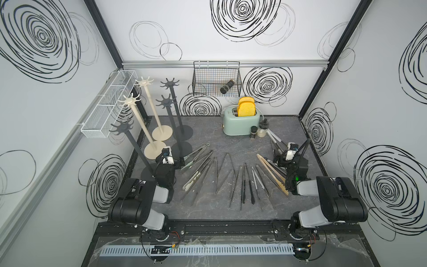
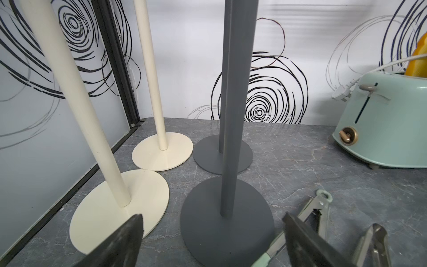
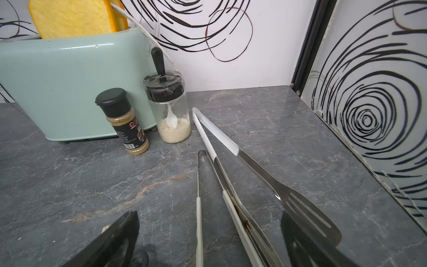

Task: Hang food tongs on kitchen utensil racks
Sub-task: Pick up the rack from the center of the board.

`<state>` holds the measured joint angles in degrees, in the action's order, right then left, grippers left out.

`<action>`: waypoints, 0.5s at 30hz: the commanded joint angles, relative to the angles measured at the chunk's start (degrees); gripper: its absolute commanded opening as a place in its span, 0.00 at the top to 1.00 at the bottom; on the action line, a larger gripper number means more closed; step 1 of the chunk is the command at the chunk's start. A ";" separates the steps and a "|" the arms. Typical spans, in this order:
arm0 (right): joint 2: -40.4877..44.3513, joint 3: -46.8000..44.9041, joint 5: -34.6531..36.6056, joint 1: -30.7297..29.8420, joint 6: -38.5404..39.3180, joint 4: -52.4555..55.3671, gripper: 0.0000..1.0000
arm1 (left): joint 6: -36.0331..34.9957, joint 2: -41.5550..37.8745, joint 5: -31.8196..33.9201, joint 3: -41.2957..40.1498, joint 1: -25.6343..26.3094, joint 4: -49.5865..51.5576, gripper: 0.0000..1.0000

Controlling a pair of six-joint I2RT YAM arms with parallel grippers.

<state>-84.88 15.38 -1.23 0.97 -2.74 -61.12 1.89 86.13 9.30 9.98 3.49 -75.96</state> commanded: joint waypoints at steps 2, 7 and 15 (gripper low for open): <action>-0.02 -0.03 -0.61 0.08 0.11 -1.28 0.02 | -0.67 -0.70 0.67 0.13 0.36 -3.68 0.03; 0.00 -0.06 -0.69 0.08 0.11 -1.28 0.02 | -0.66 -0.70 0.80 0.14 0.31 -3.67 0.03; 0.02 -0.01 -0.60 0.08 0.11 -1.28 0.02 | -0.75 -0.69 1.25 0.22 0.61 -3.62 0.03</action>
<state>-84.88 15.38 -1.23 0.97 -2.74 -61.12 1.89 86.13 9.56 9.98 3.51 -75.96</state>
